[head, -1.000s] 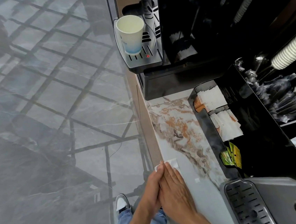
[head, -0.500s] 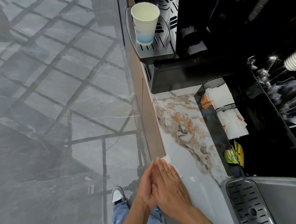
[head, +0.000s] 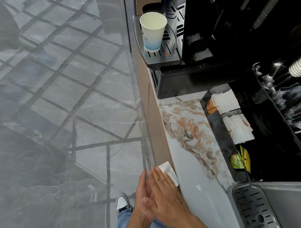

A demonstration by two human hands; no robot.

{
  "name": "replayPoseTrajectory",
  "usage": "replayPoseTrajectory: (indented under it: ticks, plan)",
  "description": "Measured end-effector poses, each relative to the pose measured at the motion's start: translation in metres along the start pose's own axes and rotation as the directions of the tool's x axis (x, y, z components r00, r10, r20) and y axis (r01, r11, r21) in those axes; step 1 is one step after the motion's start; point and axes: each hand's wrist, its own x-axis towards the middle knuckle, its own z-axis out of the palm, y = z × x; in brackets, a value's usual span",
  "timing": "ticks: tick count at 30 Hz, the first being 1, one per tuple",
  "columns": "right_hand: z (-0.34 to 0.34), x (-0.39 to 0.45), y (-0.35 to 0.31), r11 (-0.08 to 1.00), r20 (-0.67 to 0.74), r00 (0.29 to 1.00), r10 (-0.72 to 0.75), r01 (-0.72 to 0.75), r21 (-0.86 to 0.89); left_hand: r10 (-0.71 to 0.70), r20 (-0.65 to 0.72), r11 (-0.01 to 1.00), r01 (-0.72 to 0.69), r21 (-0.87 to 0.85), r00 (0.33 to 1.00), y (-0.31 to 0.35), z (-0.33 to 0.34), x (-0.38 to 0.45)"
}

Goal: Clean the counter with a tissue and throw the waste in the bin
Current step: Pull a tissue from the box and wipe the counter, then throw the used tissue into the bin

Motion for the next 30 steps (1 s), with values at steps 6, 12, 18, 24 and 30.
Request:
replayPoseTrajectory:
  ticks: [6,12,18,24,30]
  plan:
    - [-0.015,-0.008,-0.023,0.999,-0.114,0.993,-0.042,0.043,0.011,0.014,-0.034,1.000,-0.014,0.002,0.999,0.004,0.014,-0.019]
    - [-0.049,-0.029,-0.038,0.950,-0.200,0.976,0.081,-0.015,0.312,-0.069,0.034,0.997,0.067,0.049,0.997,0.004,0.048,-0.046]
    - [-0.108,-0.066,-0.048,0.697,-0.377,0.807,0.454,-0.058,0.715,-0.132,0.077,0.976,0.116,0.184,0.988,0.003,0.084,-0.065]
    - [-0.137,-0.133,-0.036,0.361,-0.304,0.451,0.839,-0.045,0.931,-0.271,0.066,0.890,0.223,0.399,0.960,-0.007,0.118,-0.080]
    - [-0.128,-0.188,-0.047,0.037,-0.026,0.456,0.890,-0.016,0.999,-0.464,0.085,0.701,0.307,0.644,0.882,-0.040,0.139,-0.107]
